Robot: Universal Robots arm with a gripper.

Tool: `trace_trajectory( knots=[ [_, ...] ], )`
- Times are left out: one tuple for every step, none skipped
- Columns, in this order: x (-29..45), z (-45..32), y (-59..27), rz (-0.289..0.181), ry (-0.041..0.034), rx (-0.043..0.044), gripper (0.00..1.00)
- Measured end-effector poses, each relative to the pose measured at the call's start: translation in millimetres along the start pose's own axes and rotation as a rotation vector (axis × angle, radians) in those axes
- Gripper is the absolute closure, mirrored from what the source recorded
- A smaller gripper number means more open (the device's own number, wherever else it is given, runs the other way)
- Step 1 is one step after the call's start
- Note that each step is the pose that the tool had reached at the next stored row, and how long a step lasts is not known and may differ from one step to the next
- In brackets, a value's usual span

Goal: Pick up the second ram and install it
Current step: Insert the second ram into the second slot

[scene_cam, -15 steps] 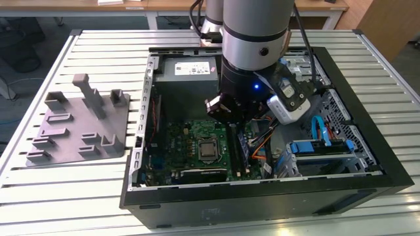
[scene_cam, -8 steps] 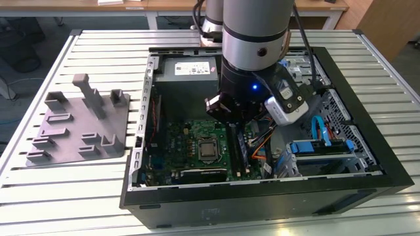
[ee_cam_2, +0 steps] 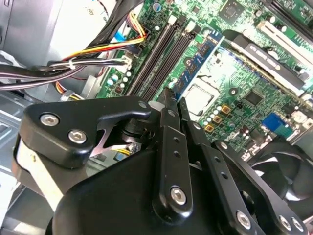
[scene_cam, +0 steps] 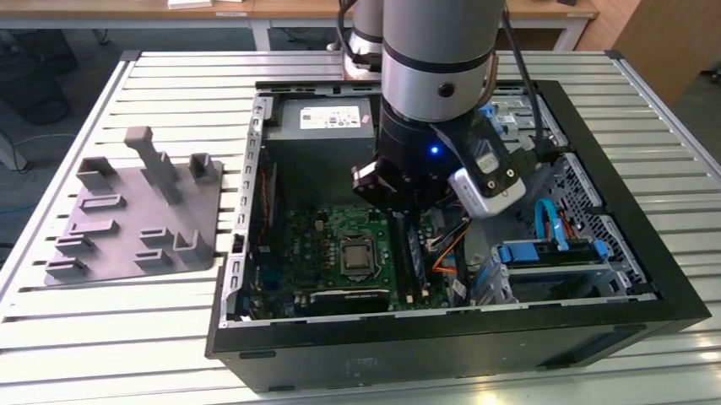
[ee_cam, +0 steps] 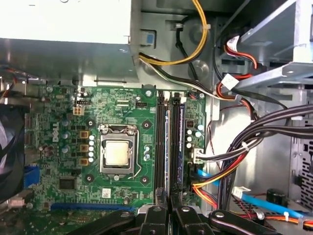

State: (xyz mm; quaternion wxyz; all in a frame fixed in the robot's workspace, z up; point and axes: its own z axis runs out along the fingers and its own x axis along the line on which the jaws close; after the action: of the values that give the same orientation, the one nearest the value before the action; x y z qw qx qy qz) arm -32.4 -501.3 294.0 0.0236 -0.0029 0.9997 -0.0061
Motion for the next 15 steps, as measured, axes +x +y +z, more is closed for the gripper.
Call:
trace_trajectory(
  knots=[
    [0.0,0.1,0.0,0.008,0.0001,0.0004,0.86],
    [0.0,0.1,0.0,0.015,0.0002,0.0008,0.86],
    [0.0,0.2,0.0,0.023,0.0003,0.0011,0.86],
    [0.0,0.3,0.0,0.030,0.0004,0.0014,0.86],
    [0.0,0.3,0.0,0.038,0.0005,0.0019,0.86],
    [0.0,0.4,0.0,0.045,0.0006,0.0022,0.86],
    [0.0,0.5,0.0,0.052,0.0006,0.0025,0.86],
    [0.0,0.5,0.0,0.060,0.0007,0.0028,0.86],
    [0.0,0.6,0.0,0.068,0.0009,0.0032,0.86],
    [0.0,0.6,0.0,0.075,0.0009,0.0035,0.86],
    [0.0,0.6,0.0,0.081,0.0010,0.0038,0.86],
    [0.0,0.7,0.0,0.087,0.0011,0.0042,0.86],
    [0.1,0.7,0.0,0.093,0.0012,0.0044,0.86],
    [0.0,0.7,0.0,0.098,0.0012,0.0047,0.86],
    [0.1,0.8,0.0,0.105,0.0013,0.0050,0.86]
  ],
)
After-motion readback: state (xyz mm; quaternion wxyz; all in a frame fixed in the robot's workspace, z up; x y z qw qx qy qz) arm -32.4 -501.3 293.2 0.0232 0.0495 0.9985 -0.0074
